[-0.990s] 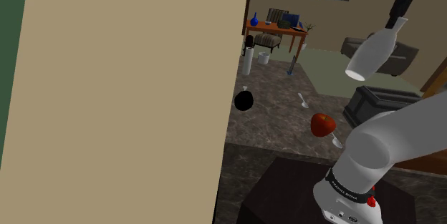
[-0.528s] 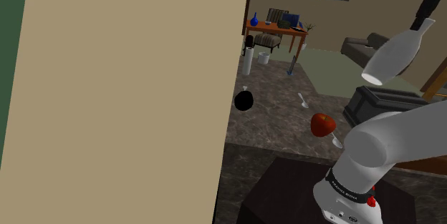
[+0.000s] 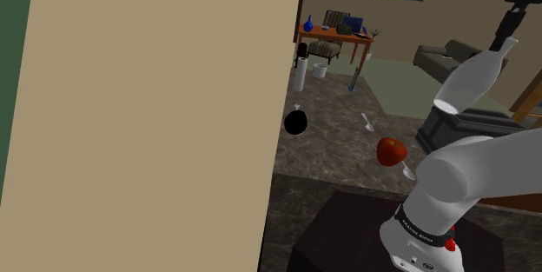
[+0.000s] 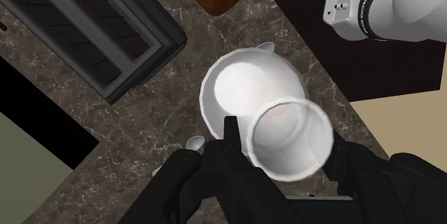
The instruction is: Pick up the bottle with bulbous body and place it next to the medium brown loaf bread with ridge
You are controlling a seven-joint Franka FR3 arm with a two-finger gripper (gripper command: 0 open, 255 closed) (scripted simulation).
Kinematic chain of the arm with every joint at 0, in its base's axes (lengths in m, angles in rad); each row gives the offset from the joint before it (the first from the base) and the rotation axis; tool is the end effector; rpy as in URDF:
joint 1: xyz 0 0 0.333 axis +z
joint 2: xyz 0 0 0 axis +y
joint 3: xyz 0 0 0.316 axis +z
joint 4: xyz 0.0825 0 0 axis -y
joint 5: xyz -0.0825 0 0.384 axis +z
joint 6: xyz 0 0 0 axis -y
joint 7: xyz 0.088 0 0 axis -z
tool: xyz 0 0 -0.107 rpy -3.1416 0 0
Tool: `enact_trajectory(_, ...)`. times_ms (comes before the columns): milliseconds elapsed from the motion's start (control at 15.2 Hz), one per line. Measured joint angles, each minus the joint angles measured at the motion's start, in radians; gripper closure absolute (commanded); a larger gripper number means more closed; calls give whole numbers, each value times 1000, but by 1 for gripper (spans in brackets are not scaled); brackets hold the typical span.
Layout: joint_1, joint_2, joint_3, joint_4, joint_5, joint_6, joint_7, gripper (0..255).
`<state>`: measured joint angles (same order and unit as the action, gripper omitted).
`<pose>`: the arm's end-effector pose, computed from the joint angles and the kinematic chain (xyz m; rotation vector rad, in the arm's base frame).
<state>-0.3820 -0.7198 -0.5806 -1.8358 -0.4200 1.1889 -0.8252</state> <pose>0.0432 -0.3517 0.7061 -3.1141 0.2538 0.0689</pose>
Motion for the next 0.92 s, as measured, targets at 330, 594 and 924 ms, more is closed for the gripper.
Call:
enact_trajectory(330,-12,-41,-4,-94,-13,53,17,255)
enact_trajectory(594,-22,-73,-10,-171,-25,99,31,255)
enact_trajectory(924,-33,-105,-23,-252,-42,150,41,255)
